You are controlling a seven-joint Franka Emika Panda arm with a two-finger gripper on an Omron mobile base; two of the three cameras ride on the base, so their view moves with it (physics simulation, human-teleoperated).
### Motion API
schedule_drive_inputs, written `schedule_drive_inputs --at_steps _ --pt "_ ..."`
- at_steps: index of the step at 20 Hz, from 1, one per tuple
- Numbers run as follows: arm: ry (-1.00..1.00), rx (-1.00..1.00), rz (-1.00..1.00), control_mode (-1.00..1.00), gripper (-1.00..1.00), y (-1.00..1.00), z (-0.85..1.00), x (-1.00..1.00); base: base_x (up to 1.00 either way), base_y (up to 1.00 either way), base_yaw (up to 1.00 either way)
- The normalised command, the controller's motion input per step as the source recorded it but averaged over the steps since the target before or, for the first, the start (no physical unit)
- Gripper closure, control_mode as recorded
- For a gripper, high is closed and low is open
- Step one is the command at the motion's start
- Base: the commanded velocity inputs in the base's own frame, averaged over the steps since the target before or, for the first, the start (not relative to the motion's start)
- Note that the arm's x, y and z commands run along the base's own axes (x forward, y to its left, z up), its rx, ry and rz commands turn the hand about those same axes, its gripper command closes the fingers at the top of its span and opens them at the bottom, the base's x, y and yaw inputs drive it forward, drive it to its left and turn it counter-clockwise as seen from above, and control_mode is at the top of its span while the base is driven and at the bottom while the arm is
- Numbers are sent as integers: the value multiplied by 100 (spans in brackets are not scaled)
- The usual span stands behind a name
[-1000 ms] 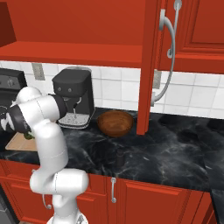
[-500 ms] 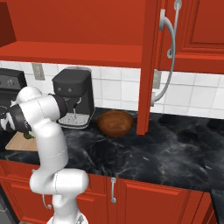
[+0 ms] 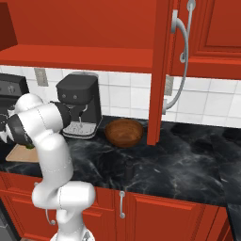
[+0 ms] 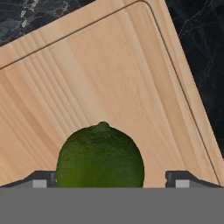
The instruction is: Open the cabinet. Place the bowl and condiment on the counter. Then place the lime and garlic on the cutting board.
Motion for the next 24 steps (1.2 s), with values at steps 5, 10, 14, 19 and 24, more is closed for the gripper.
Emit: schedule_drive_inputs --at_steps 5,10,14,19,24 --pt "-11 0 0 -100 -100 0 27 -2 0 0 0" --pt "-3 0 0 -100 -100 -13 53 -13 0 0 0" --pt "0 3 0 -100 -100 -25 67 -14 0 0 0" --pt "0 5 0 -100 -100 -40 69 -16 0 0 0" --pt "-1 3 1 -100 -100 -47 50 -44 0 0 0"
